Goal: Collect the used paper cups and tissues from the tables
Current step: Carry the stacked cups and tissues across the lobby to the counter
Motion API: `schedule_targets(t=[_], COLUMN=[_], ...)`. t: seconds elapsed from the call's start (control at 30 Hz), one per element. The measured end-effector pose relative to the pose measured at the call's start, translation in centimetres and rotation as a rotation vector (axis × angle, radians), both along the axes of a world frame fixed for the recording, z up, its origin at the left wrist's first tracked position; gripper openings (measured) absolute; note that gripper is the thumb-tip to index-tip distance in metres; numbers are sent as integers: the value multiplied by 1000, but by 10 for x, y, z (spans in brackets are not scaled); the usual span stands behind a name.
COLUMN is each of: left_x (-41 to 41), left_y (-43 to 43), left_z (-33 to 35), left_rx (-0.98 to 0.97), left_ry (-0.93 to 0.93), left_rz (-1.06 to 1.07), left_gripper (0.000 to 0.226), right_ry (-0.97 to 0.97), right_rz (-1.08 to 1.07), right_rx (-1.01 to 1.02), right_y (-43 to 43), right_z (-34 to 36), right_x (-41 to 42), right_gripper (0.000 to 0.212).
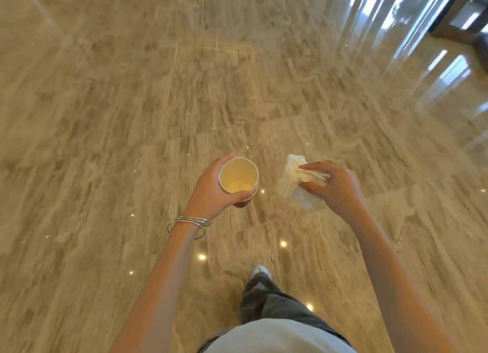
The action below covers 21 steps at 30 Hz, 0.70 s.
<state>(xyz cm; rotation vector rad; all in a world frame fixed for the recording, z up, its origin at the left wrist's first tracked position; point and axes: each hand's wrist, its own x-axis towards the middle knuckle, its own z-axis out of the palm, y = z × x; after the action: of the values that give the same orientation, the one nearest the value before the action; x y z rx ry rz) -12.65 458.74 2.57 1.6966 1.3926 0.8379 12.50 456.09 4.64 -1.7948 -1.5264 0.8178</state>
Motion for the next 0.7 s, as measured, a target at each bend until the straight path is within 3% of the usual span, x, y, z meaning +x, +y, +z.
schedule_targets(t=[0.4, 0.7], left_x=[15, -7], left_y=[236, 468], left_z=[-13, -1], left_rx=[-20, -17], left_ry=[-15, -17], left_rz=[65, 51], left_gripper=[84, 83], right_ry=[12, -19], right_rz=[45, 18], right_rx=[-52, -31], right_y=[243, 469], right_z=[-9, -1], right_x=[19, 2], right_gripper=[24, 25])
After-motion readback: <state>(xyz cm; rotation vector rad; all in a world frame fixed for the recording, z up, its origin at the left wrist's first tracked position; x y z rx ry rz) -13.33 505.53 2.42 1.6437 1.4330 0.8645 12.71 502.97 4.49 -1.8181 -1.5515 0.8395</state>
